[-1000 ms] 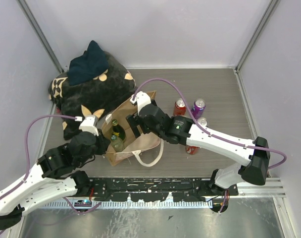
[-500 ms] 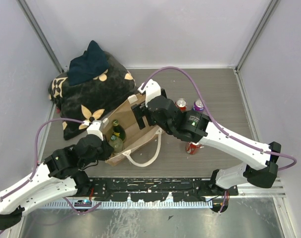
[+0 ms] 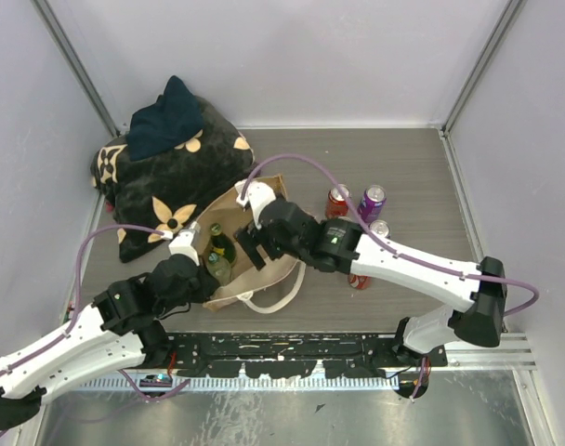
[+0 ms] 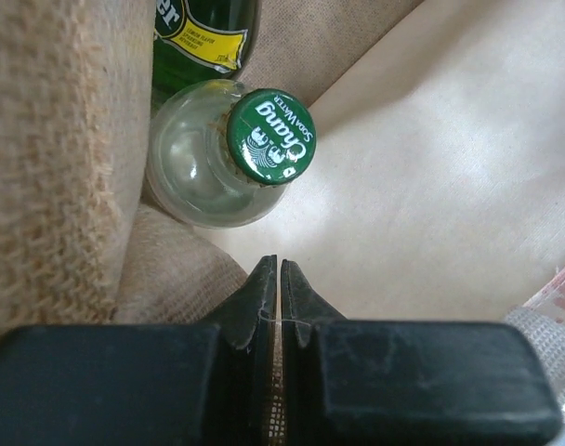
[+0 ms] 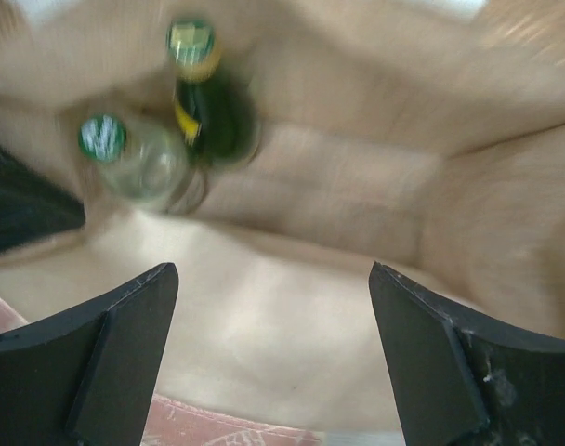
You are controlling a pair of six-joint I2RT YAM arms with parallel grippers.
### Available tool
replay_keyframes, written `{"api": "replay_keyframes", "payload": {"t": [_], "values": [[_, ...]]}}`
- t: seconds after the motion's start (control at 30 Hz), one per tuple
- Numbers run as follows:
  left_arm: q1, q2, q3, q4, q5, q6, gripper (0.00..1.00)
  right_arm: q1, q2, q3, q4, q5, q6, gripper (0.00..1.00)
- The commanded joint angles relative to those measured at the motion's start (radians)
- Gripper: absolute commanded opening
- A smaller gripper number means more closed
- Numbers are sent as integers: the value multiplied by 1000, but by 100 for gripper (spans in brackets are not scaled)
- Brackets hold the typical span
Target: Take the beverage out of the canvas bag
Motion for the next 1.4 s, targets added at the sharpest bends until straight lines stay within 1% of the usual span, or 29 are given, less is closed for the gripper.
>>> {"api": "replay_keyframes", "payload": {"t": [0.0, 0.13, 0.3, 0.4, 0.57, 0.8, 0.9, 1.1, 1.23, 1.37], "values": [[1, 42, -70, -3, -3, -25, 11, 7, -6, -162, 123, -181, -6, 90], [0, 58, -93, 5, -9, -28, 11, 7, -10, -272, 161, -223, 29, 90], [-1, 48, -121, 6, -13, -51, 11, 8, 24, -310, 158, -201, 49, 90], [0, 31, -138, 6, -10, -72, 11, 8, 40, -288, 163, -161, 52, 90], [0, -10, -162, -29, -21, -103, 10, 8, 50, -229, 218, -69, 41, 91], [0, -43, -175, -38, -22, -120, 10, 8, 77, -145, 332, 31, 35, 90], [-1, -39, -175, -38, -23, -117, 10, 7, 110, -103, 379, 38, 21, 88], [-1, -38, -175, -38, -21, -115, 10, 5, 212, -19, 432, -1, -10, 84], [0, -49, -176, -37, -23, -114, 10, -1, 261, 2, 464, -19, -16, 83], [-1, -43, -175, -37, -23, -114, 10, -14, 291, 0, 512, -20, -14, 79]]}}
